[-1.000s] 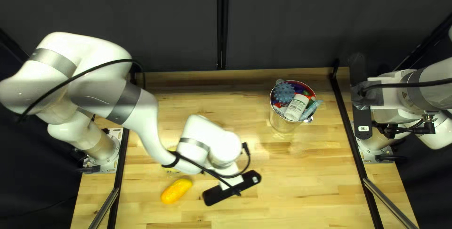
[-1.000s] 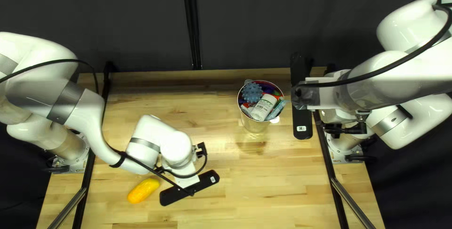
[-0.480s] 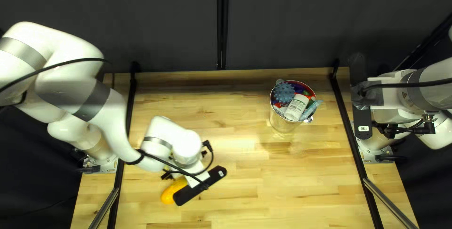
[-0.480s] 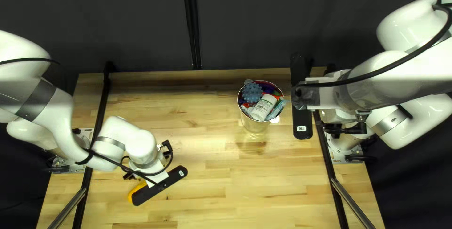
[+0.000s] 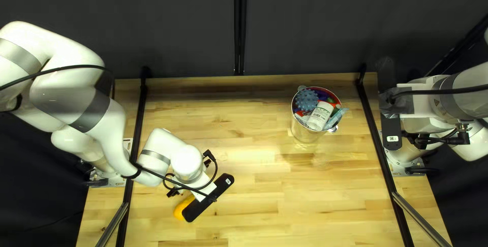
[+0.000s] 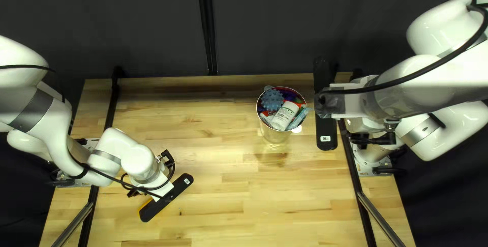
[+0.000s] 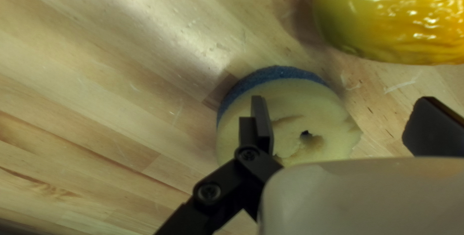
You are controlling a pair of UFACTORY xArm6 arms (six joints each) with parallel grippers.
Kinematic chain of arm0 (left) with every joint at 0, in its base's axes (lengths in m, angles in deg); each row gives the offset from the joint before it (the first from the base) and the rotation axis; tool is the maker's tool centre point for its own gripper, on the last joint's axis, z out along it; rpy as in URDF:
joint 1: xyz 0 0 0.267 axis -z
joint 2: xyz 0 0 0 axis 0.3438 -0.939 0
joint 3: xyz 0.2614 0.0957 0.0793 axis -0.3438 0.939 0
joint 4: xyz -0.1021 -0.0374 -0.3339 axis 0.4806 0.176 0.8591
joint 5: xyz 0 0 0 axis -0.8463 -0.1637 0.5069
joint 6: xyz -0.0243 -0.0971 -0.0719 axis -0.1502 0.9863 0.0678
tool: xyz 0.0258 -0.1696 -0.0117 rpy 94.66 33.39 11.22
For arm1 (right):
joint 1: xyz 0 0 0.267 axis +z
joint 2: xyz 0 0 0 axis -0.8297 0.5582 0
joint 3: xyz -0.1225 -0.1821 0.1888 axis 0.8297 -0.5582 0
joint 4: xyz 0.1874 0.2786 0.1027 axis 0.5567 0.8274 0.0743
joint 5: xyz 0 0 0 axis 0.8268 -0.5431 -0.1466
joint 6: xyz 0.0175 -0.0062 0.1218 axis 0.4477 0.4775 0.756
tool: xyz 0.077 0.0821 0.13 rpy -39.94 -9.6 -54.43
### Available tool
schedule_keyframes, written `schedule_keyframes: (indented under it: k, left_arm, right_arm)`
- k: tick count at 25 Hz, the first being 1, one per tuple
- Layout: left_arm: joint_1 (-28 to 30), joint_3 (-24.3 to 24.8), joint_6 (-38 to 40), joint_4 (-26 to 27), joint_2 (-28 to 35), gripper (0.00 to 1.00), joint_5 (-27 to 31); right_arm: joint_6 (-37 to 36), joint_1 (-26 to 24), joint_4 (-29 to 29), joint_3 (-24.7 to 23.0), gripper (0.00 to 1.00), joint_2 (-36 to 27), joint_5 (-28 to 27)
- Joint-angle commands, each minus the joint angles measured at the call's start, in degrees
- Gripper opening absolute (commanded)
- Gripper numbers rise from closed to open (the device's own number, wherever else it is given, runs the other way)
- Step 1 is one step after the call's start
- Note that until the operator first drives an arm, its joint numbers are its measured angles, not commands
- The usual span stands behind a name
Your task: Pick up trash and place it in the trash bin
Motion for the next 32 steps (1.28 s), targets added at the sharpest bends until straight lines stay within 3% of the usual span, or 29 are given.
schedule_keyframes:
  k: [1,14,16,18,19,20,21,22,26,32]
  left_arm:
    - [1.1,2.8,4.1,-0.9,2.2,1.00,-2.3]
    - [-0.9,8.5,7.5,0.3,4.5,1.00,-8.1]
    - [-1.4,9.1,7.4,0.6,4.5,0.93,-8.7]
    - [-1.9,9.5,7.2,0.9,4.5,0.75,-9.2]
    - [-2.0,9.6,7.2,1.0,4.5,0.75,-9.3]
    - [-2.1,9.7,7.2,1.1,4.5,0.09,-9.5]
    - [-2.1,9.6,7.3,1.0,4.4,0.09,-9.6]
    - [-2.1,9.6,7.4,0.9,4.2,0.00,-9.7]
    - [-2.0,7.8,8.8,-1.3,4.2,0.00,-8.2]
    - [-0.4,-1.2,11.9,-9.2,3.4,0.00,0.0]
  right_arm:
    - [0.0,0.0,0.0,0.0,1.00,0.0,0.0]
    - [0.0,0.0,0.0,0.0,1.00,0.0,0.0]
    - [0.0,0.0,0.0,0.0,1.00,0.0,0.0]
    - [0.0,0.0,0.0,0.0,1.00,0.0,0.0]
    - [0.0,0.0,0.0,0.0,1.00,0.0,0.0]
    - [0.0,0.0,0.0,0.0,1.00,0.0,0.0]
    - [0.0,0.0,0.0,0.0,1.00,0.0,0.0]
    - [0.0,0.0,0.0,0.0,1.00,0.0,0.0]
    - [0.0,0.0,0.0,0.0,1.00,0.0,0.0]
    - [0.0,0.0,0.0,0.0,1.00,0.0,0.0]
